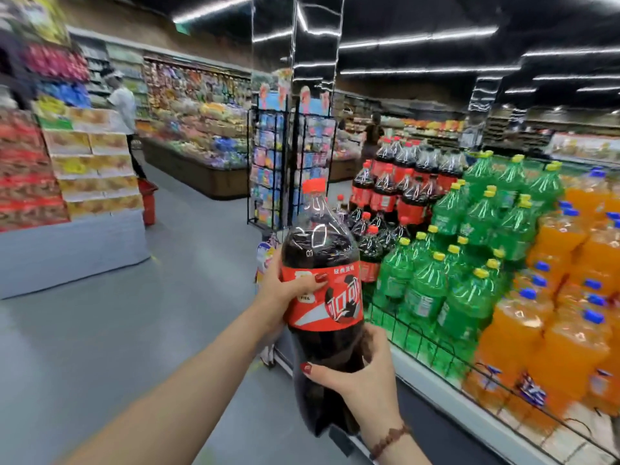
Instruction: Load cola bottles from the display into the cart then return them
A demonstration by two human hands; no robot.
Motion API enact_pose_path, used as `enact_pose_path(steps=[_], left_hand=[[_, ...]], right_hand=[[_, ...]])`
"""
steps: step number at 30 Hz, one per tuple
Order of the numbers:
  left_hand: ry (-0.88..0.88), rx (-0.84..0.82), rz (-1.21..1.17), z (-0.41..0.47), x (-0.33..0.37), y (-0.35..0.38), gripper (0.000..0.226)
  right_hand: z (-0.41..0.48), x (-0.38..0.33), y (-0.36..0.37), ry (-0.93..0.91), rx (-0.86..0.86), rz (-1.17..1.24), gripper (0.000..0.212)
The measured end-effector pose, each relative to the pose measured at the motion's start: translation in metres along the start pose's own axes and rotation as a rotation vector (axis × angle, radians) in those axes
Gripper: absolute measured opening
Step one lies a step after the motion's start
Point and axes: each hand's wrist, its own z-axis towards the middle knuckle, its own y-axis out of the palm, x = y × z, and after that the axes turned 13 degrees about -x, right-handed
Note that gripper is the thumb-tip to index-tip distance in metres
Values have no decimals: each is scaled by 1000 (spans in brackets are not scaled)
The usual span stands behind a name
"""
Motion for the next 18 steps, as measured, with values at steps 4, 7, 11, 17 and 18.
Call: enact_pose_path(steps=[4, 7, 11, 17, 18], left_hand=[[23, 29, 24, 46, -9, -43, 101], [40, 58, 65, 92, -21, -73, 101], [37, 58, 132, 169, -35, -112, 98], [66, 46, 166, 273, -51, -156, 100], [76, 37, 173, 289, -54, -163, 100]], right_hand=[[66, 26, 14, 3, -46, 22, 82], [124, 48, 19, -9, -73, 30, 85], [211, 75, 17, -8, -96, 11, 83], [323, 98, 10, 11, -120, -27, 86], [338, 102, 9, 19, -129, -22, 84]])
